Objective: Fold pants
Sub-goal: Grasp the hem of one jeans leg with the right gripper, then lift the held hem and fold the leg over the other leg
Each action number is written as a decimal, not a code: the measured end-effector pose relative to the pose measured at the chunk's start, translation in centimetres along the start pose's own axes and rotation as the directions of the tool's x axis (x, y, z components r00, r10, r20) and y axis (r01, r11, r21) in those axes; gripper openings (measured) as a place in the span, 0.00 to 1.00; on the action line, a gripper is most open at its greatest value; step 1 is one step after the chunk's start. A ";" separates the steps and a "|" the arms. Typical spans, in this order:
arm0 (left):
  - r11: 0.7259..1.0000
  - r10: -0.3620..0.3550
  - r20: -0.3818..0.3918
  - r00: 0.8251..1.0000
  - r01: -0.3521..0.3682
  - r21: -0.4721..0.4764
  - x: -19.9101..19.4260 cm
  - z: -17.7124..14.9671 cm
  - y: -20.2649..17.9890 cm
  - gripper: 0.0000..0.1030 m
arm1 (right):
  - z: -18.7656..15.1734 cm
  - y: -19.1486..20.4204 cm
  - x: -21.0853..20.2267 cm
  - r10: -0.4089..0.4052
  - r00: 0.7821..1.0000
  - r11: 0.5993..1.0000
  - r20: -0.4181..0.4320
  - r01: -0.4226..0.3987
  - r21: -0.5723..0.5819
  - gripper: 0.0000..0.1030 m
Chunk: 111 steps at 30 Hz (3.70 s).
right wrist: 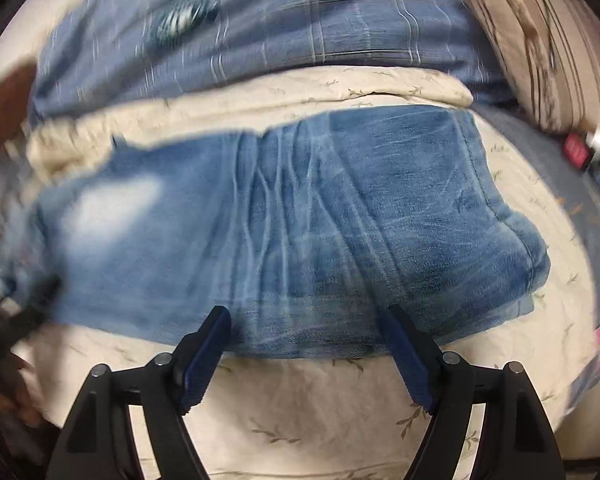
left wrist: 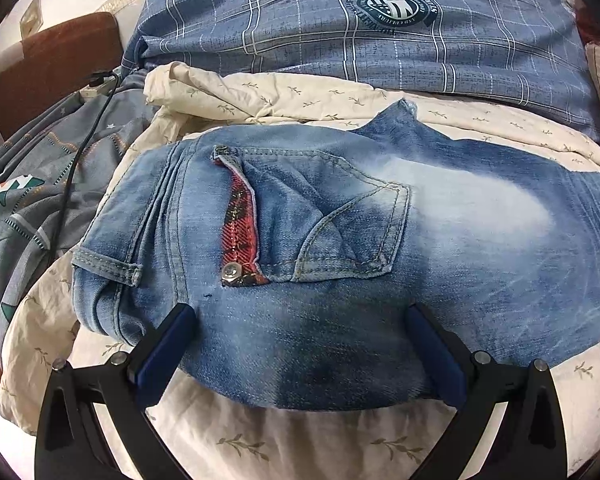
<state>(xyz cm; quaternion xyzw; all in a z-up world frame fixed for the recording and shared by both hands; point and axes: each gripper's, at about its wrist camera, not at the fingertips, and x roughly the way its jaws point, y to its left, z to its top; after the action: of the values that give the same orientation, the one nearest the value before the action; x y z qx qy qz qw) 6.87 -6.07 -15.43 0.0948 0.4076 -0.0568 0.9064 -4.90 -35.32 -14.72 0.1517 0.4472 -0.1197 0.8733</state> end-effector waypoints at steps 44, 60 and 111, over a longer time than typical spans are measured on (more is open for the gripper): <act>0.941 -0.261 -0.154 0.953 0.287 0.180 -2.8 1.2 -17.4 1.00 | 1.6 -15.4 -2.6 0.407 0.812 0.576 0.419 -0.584 0.572 0.79; 0.941 -0.228 -0.256 0.939 0.280 0.188 -3.5 0.1 -16.1 1.00 | -3.2 -17.0 -2.6 0.404 0.827 0.490 0.392 -0.557 0.670 0.71; 0.958 -0.253 -0.259 0.932 0.279 0.070 0.9 4.0 -13.6 1.00 | -1.3 -15.5 -1.6 0.222 0.907 0.638 0.358 -0.413 0.650 0.35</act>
<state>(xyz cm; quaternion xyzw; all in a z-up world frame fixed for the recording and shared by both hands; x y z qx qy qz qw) 7.95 -20.20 -15.22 0.0926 0.5229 -0.1882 0.8262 -12.16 -49.01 -16.57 0.5382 0.2201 -0.1442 0.8007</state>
